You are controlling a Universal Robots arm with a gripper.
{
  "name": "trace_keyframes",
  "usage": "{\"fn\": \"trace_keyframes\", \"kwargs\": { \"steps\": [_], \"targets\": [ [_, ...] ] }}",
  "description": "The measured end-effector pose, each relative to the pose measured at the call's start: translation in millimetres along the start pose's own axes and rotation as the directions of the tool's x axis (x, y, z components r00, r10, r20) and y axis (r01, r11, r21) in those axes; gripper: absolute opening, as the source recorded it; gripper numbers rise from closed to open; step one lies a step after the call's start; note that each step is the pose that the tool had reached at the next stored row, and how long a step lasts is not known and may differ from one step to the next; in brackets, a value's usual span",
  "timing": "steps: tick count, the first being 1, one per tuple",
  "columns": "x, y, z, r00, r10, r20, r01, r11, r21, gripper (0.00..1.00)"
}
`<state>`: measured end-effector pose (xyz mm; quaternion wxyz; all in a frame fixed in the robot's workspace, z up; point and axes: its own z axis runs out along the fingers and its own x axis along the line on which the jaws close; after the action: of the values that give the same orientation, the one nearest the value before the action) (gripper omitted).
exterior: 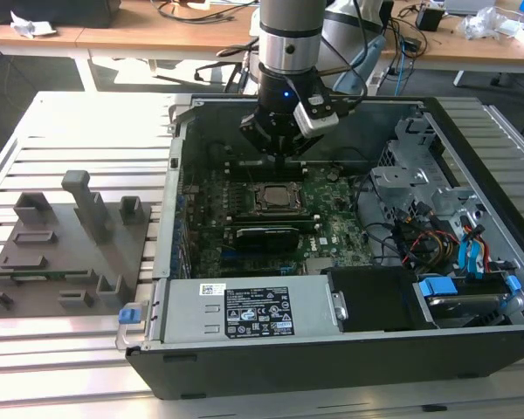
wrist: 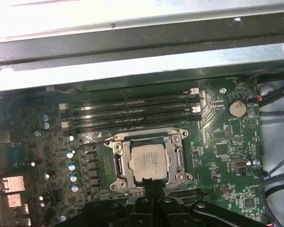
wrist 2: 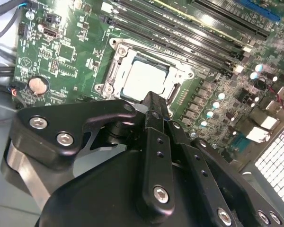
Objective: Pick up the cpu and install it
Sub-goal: 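Install the first cpu locking lever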
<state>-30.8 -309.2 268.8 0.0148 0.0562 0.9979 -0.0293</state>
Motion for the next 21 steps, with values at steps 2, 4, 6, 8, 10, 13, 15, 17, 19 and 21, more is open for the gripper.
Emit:
{"fn": "trace_keyframes", "kwargs": {
  "steps": [2, 4, 6, 8, 10, 13, 15, 17, 19, 21],
  "targets": [
    [0.0, 0.1, 0.1, 0.9999, -0.014, -0.0007, 0.014, 0.9998, -0.0146, 0.11],
    [-0.1, 0.2, 0.2, 0.9993, -0.037, 0.0005, 0.037, 0.9991, -0.0178, 0.11],
    [-0.1, 0.1, 0.2, 0.9976, -0.07, 0.0024, 0.07, 0.9974, -0.0188, 0.11],
    [-0.1, 0.1, 0.1, 0.9945, -0.105, 0.0044, 0.105, 0.9943, -0.0197, 0.11],
    [-0.1, 0.1, 0.1, 0.9879, -0.155, 0.0075, 0.155, 0.9877, -0.021, 0.11],
    [-0.1, 0.1, 0.2, 0.9803, -0.197, 0.0102, 0.198, 0.98, -0.022, 0.11],
    [-0.1, 0.1, 0.1, 0.9742, -0.225, 0.012, 0.226, 0.974, -0.0225, 0.11],
    [-0.1, 0.1, 0.2, 0.9664, -0.257, 0.0141, 0.257, 0.9661, -0.0231, 0.11],
    [-0.1, 0.1, 0.2, 0.965, -0.262, 0.0144, 0.262, 0.9647, -0.0232, 0.11],
    [-0.1, 0.0, 0.2, 0.965, -0.262, 0.0053, 0.262, 0.9646, -0.0247, 0.11]
  ]
}}
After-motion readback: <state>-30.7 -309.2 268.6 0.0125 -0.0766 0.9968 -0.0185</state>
